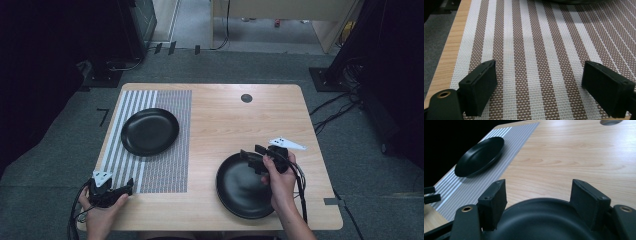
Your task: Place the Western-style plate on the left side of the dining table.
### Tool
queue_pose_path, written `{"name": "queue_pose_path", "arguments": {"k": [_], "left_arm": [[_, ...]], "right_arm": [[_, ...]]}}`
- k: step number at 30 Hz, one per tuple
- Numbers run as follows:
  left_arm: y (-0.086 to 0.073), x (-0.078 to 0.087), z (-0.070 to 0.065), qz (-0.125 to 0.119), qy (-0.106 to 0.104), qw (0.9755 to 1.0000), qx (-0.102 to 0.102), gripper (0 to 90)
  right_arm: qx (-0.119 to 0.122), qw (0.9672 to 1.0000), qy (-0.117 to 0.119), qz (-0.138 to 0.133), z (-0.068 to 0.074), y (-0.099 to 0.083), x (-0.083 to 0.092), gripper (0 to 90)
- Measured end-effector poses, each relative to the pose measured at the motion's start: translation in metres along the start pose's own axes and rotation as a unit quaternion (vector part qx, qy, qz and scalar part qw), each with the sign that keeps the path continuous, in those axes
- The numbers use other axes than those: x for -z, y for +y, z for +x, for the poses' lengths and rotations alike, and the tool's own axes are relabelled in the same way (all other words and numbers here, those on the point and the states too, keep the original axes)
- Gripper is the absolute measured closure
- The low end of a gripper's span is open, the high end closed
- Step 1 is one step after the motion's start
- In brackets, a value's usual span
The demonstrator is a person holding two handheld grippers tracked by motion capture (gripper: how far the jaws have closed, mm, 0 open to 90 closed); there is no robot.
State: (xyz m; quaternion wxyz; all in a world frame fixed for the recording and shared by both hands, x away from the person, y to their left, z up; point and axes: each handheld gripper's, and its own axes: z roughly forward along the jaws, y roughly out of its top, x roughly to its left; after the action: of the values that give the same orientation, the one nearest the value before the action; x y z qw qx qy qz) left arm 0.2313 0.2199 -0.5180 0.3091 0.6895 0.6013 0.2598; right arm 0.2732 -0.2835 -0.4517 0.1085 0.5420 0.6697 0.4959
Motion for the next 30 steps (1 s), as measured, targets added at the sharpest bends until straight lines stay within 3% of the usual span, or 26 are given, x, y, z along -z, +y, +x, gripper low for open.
{"name": "queue_pose_path", "arguments": {"k": [7, 14, 30], "left_arm": [[0.000, 0.000, 0.000, 0.000, -0.001, 1.0000, 0.001, 12.8], [0.000, 0.000, 0.000, 0.000, 0.001, 1.0000, 0.001, 13.0], [0.000, 0.000, 0.000, 0.001, 0.003, 1.0000, -0.001, 13.1]], "right_arm": [[0.008, 0.9998, -0.021, -0.002, -0.015, -0.010, 0.012, 29.2], [0.004, 0.9985, -0.055, -0.005, -0.039, -0.023, 0.027, 29.2], [-0.048, 0.9932, -0.106, -0.004, -0.091, -0.050, 0.062, 29.1]]}}
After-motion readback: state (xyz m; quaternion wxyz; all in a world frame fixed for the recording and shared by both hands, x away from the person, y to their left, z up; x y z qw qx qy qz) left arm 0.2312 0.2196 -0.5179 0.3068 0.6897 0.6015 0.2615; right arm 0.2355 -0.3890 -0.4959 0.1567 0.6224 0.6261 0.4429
